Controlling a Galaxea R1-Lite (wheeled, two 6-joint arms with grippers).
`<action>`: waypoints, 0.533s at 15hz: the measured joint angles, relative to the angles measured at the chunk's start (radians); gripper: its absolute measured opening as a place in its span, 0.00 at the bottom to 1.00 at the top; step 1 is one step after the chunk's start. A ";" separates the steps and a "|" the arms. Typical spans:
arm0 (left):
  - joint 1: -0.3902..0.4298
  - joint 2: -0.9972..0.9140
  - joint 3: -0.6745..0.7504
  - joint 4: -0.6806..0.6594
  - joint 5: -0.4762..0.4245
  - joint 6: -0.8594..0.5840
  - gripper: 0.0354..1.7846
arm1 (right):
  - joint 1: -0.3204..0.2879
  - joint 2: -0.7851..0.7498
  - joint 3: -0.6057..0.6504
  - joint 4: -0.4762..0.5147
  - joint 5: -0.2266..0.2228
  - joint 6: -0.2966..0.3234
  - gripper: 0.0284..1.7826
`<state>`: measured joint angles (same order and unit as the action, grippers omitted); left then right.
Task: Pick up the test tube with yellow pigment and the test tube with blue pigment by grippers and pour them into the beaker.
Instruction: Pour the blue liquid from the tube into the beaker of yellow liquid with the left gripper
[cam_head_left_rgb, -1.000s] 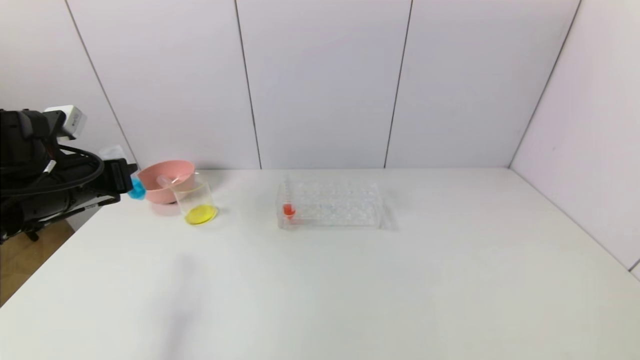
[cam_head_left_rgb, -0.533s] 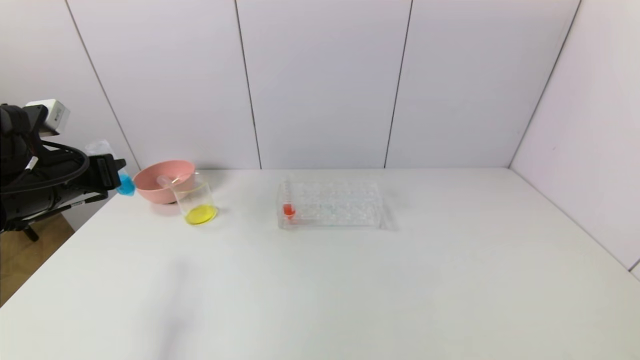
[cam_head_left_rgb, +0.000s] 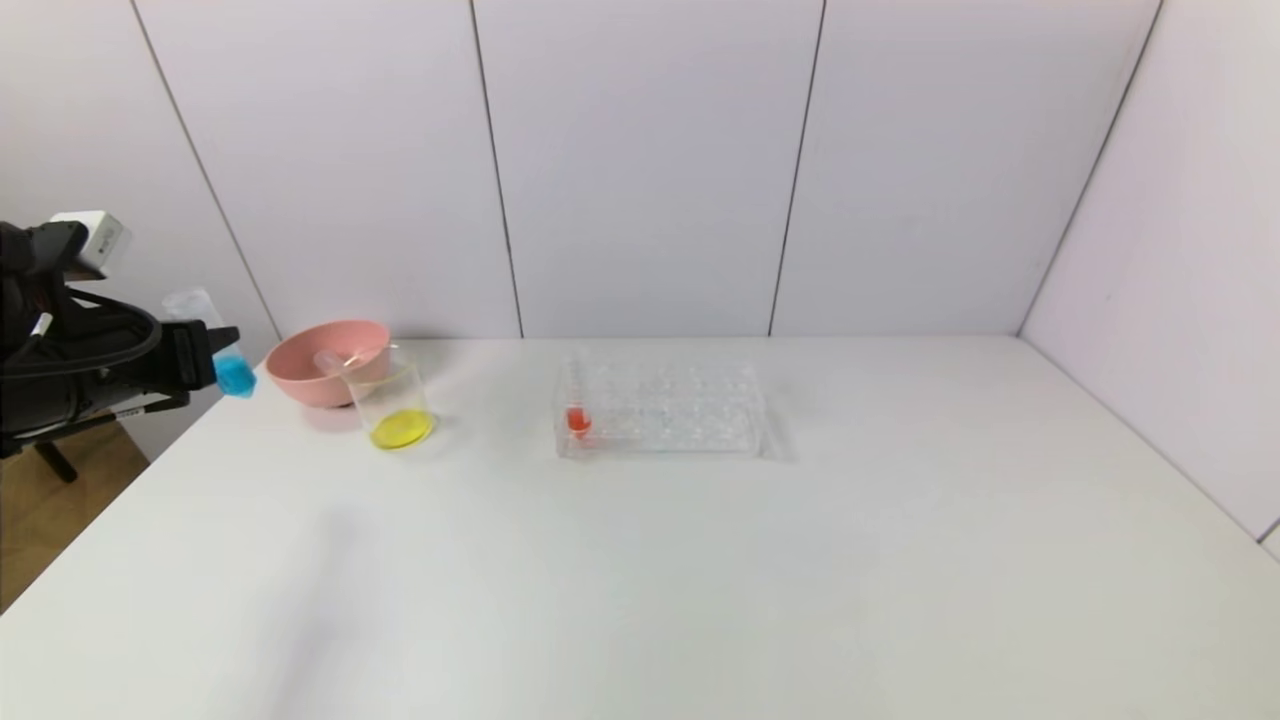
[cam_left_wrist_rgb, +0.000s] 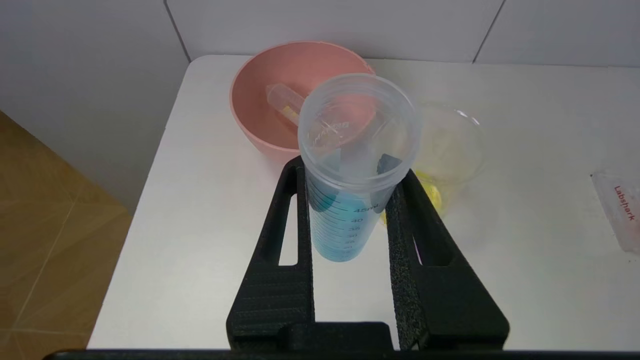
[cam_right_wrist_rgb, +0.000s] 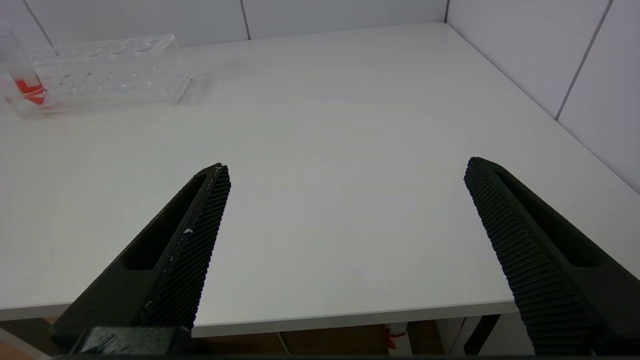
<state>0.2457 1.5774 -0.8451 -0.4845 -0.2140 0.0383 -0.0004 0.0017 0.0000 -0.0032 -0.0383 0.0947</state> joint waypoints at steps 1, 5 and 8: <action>0.005 0.017 -0.011 0.000 -0.004 0.020 0.23 | 0.000 0.000 0.000 0.000 0.000 0.000 0.96; 0.010 0.096 -0.082 0.006 -0.040 0.123 0.23 | 0.000 0.000 0.000 0.000 0.000 0.000 0.96; 0.011 0.151 -0.134 0.010 -0.057 0.197 0.23 | 0.000 0.000 0.000 0.000 0.000 0.000 0.96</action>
<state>0.2572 1.7281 -0.9789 -0.4747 -0.2713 0.2351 -0.0004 0.0017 0.0000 -0.0032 -0.0383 0.0947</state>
